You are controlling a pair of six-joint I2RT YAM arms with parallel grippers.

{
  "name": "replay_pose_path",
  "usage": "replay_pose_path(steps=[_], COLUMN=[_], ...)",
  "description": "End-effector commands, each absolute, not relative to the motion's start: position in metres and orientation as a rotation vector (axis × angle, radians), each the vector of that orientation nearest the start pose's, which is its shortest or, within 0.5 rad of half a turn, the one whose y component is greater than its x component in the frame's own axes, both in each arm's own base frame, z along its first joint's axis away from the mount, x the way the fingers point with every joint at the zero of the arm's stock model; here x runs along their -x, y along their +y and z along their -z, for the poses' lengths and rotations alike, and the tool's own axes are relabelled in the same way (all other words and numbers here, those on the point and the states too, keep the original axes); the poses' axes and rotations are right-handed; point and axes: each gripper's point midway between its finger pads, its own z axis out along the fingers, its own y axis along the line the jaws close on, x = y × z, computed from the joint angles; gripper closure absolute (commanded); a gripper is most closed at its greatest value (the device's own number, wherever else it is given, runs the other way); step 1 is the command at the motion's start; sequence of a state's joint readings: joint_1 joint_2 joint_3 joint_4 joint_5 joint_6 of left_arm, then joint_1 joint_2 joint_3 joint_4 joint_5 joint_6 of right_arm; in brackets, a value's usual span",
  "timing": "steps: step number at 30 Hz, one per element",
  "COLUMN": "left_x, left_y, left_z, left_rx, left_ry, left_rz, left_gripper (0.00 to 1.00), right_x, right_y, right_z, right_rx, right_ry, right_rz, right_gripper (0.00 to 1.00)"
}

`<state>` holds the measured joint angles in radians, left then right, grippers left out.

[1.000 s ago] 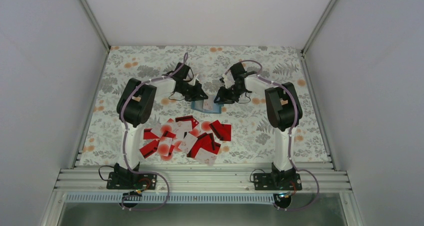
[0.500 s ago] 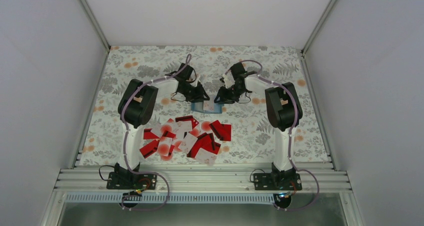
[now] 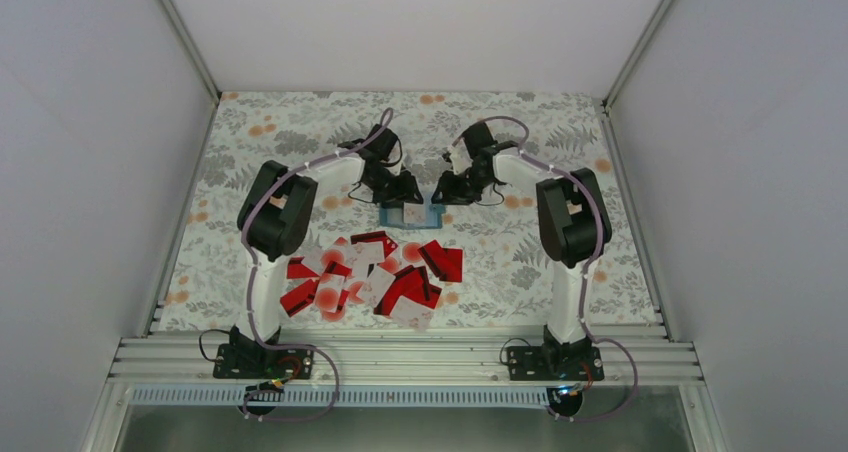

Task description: Put the credit cards into the card holder

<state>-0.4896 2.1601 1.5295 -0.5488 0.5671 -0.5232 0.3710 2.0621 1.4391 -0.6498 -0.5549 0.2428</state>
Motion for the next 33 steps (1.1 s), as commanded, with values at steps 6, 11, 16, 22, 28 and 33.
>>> replay_pose_path(steps=[6, 11, 16, 22, 28, 33], left_x=[-0.377, -0.380, -0.376, -0.368, -0.369, -0.369], left_y=[-0.299, -0.301, -0.297, -0.295, -0.299, -0.304], left_z=[-0.049, -0.055, -0.058, -0.052, -0.049, -0.047], left_rx=[-0.121, -0.129, -0.134, -0.151, -0.144, -0.133], left_ry=[2.940, 2.939, 2.956, 2.984, 3.003, 3.014], left_rz=[0.847, 0.778, 0.697, 0.659, 0.643, 0.654], left_gripper=[0.48, 0.44, 0.38, 0.35, 0.35, 0.36], right_x=[-0.372, -0.362, -0.353, -0.351, -0.349, -0.346], right_y=[0.242, 0.243, 0.247, 0.251, 0.253, 0.252], right_z=[-0.058, -0.043, -0.035, -0.034, -0.032, -0.028], right_rx=[0.305, 0.304, 0.308, 0.304, 0.294, 0.286], right_ry=[2.826, 2.849, 2.851, 2.846, 2.848, 2.857], right_rz=[-0.928, -0.960, -1.031, -1.080, -1.109, -1.117], right_gripper=[0.69, 0.69, 0.69, 0.69, 0.69, 0.69])
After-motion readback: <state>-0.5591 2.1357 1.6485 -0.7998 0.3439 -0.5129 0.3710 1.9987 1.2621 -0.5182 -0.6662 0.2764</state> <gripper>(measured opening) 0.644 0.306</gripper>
